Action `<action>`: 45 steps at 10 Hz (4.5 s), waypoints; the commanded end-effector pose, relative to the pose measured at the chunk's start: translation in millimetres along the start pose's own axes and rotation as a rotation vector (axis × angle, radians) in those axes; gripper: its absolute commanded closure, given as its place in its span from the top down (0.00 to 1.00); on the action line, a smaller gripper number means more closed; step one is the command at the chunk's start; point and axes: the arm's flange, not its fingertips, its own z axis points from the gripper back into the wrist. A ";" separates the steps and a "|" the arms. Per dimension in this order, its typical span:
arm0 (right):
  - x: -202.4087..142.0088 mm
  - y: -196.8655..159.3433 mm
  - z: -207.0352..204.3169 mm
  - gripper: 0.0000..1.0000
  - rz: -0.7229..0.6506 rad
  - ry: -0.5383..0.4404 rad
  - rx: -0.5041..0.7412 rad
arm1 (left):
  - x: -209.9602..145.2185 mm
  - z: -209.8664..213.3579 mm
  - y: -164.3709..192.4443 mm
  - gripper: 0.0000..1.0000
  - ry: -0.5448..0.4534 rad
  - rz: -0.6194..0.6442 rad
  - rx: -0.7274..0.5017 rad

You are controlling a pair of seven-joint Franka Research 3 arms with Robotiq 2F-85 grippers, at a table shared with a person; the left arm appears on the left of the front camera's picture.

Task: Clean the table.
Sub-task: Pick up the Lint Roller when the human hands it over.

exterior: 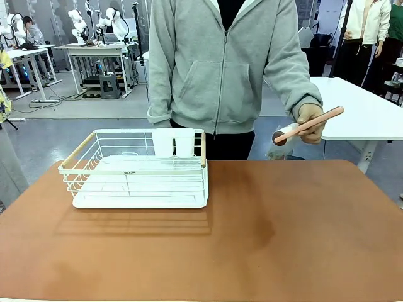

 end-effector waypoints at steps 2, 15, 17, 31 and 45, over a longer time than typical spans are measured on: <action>-9.6 11.5 -8.3 1.00 -0.007 -0.047 -0.052 | -2.7 3.1 0.9 1.00 0.008 -0.010 0.002; -75.1 48.9 -182.2 1.00 -0.232 -0.247 -0.396 | -2.7 3.1 0.9 1.00 0.008 -0.010 0.002; -80.9 38.1 -198.6 1.00 -0.260 -0.289 -0.405 | -2.7 3.1 0.9 1.00 0.008 -0.010 0.002; -77.0 18.8 -198.9 0.04 -0.249 -0.297 -0.393 | -2.7 3.1 0.9 1.00 0.008 -0.010 0.002; -36.7 26.6 -215.9 0.00 -0.265 -0.312 -0.401 | -2.7 3.1 0.9 1.00 0.008 -0.010 0.002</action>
